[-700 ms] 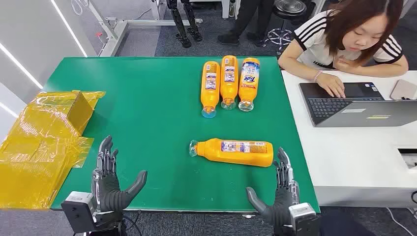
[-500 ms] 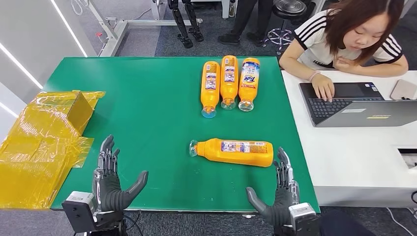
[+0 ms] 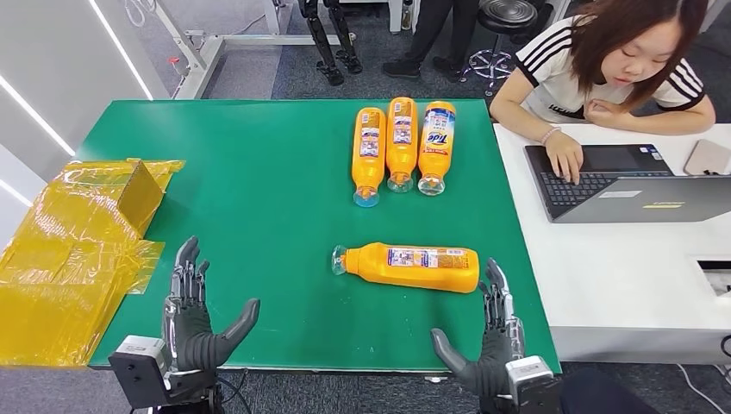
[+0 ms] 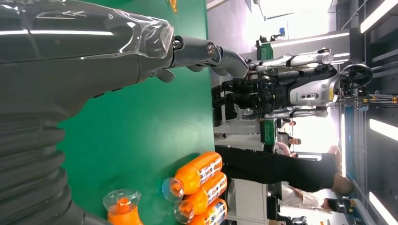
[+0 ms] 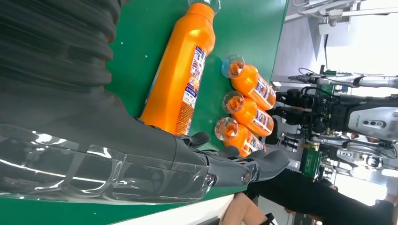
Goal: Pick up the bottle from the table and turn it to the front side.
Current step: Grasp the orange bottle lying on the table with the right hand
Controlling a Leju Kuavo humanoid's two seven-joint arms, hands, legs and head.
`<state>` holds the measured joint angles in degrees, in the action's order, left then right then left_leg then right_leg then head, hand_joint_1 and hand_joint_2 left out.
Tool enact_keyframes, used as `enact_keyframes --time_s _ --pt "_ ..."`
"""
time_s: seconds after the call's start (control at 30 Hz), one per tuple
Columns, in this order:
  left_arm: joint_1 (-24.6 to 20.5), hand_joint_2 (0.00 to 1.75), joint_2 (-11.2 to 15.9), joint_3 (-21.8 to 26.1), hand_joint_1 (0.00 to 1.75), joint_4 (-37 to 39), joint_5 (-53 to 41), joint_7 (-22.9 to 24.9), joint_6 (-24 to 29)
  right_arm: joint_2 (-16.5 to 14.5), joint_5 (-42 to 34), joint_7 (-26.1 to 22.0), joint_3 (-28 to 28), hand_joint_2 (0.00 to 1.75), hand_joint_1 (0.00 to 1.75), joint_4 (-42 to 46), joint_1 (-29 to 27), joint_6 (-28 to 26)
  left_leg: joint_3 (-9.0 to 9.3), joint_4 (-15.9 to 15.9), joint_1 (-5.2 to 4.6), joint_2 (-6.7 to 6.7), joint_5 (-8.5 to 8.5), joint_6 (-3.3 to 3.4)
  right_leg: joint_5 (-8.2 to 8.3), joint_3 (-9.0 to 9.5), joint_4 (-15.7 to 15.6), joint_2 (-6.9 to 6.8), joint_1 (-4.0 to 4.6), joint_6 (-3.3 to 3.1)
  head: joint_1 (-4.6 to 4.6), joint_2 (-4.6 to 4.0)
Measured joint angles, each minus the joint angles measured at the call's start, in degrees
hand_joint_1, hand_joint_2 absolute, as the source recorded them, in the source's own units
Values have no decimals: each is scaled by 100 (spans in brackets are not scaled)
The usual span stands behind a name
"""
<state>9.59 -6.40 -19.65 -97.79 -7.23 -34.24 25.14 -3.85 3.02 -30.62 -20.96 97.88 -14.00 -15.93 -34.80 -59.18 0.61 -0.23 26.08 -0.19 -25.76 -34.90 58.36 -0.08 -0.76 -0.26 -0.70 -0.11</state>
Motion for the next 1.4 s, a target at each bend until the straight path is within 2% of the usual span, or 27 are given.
enact_keyframes --time_s 0.17,0.57,0.7,0.87,1.2,1.4 --pt "-5 175 -2 0 0 0 -34 -1 -15 0 215 -8 3 175 0 -16 34 45 1 0 0 0 0 0 0 0 0 0 0 0 0 0" --pt "-227 175 -67 -28 0 107 -113 34 -254 0 1416 203 138 175 0 4 499 145 2 -1 0 3 -1 0 1 0 0 4 0 0 1 0" --pt "-356 175 -120 -117 0 291 -146 18 -346 -11 1978 437 149 175 0 -370 980 176 3 -1 0 3 -2 -1 4 1 0 5 0 -2 1 0" --pt "-598 175 -138 -248 0 517 -217 27 -443 33 2529 1189 31 175 0 -1038 1701 544 5 -3 0 3 -6 -2 8 1 1 5 0 -4 0 0" --pt "-919 175 -102 -391 0 951 -135 165 -590 506 3331 2220 -486 175 0 -2481 2796 1400 2 -5 -1 1 -7 -2 9 0 2 5 -1 -4 1 0" --pt "-1032 175 -47 -438 0 1110 81 299 -824 1048 3563 2551 -810 175 0 -3248 3520 2140 4 -8 -2 1 -7 -2 10 2 1 4 -1 -3 1 0"
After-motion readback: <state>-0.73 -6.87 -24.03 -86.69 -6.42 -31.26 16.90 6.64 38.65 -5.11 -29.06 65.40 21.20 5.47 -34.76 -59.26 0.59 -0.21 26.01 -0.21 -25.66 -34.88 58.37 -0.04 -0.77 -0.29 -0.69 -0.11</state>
